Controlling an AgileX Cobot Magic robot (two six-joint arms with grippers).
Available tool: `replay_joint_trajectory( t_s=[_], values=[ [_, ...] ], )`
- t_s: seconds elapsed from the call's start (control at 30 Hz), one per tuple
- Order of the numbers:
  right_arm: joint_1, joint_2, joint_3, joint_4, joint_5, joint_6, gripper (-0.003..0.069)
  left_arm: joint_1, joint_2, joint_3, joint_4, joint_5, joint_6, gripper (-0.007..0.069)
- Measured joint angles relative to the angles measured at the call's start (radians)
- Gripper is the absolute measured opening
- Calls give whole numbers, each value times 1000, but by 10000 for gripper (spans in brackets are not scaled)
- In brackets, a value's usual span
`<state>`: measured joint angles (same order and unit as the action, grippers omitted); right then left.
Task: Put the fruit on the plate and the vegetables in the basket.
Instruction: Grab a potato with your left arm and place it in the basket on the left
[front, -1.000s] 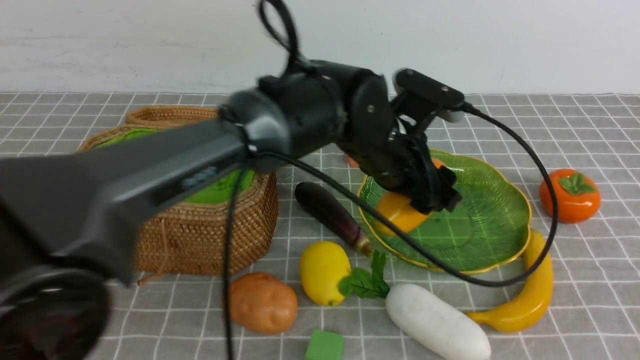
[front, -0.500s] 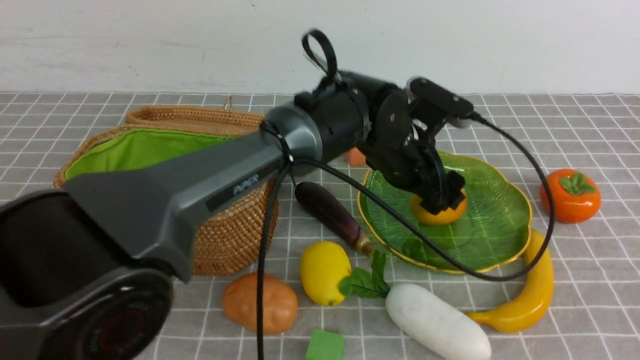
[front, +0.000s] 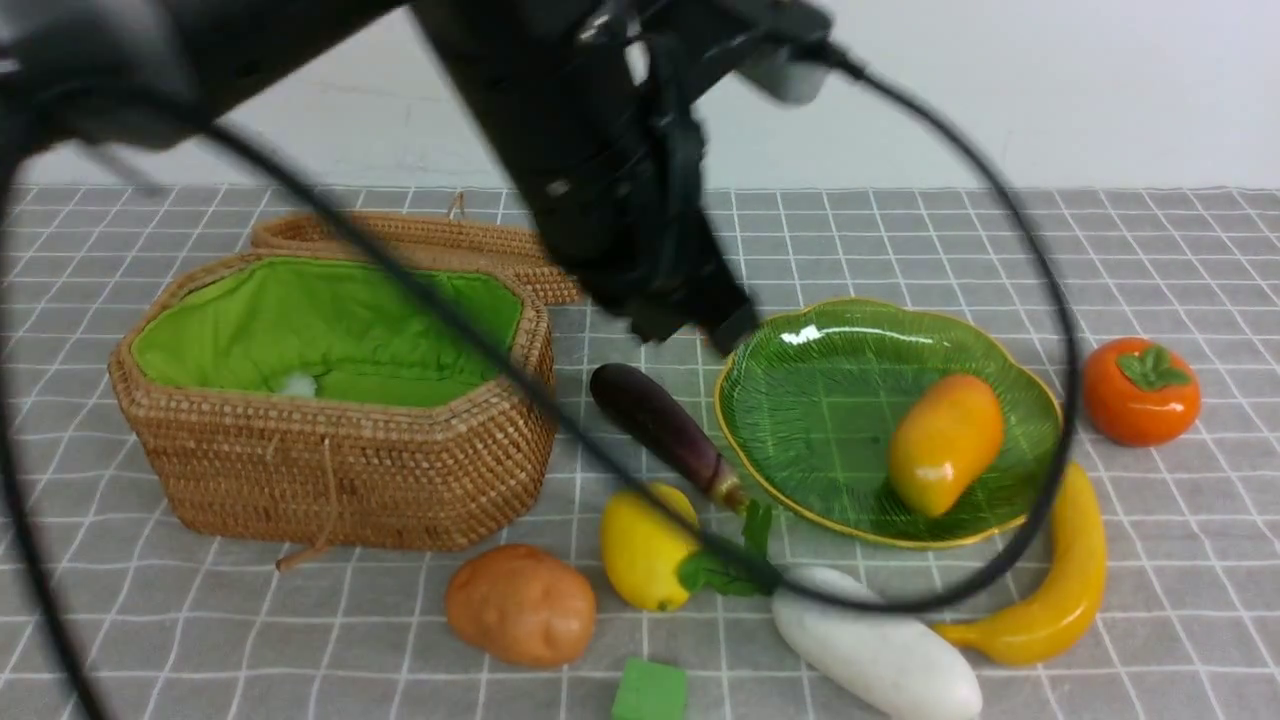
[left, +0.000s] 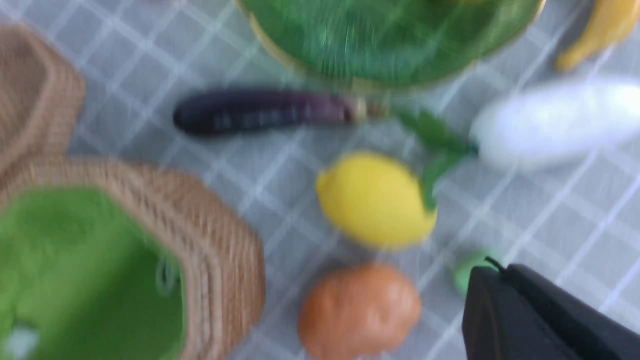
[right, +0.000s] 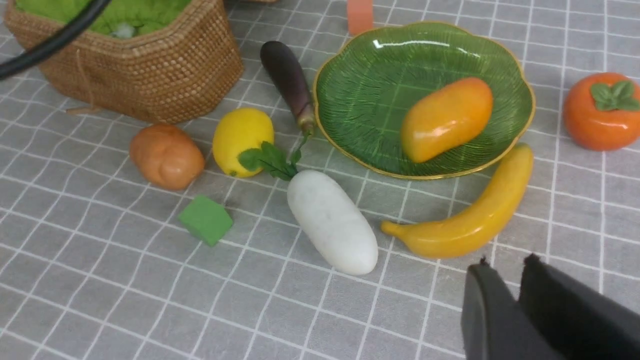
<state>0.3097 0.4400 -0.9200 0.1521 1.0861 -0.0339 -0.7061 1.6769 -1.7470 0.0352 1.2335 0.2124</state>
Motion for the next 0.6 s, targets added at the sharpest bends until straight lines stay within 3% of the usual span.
replay_joint_trajectory(
  t_s=[0.17,0.23,0.33,0.47,0.6],
  values=[
    [0,0,0,52,0,-61,108,0,-91,294,14,0,118,39],
    [0,0,0,64,-2,-69,108,0,-95,410,14,-9,220,127],
    [0,0,0,68,-7,-69,108,0,-94,546,27,-128,362,317],
    [0,0,0,71,-8,-69,110,0,-94,657,82,-347,430,571],
    [0,0,0,82,-1,-69,111,0,-94,725,171,-544,466,662]
  ],
)
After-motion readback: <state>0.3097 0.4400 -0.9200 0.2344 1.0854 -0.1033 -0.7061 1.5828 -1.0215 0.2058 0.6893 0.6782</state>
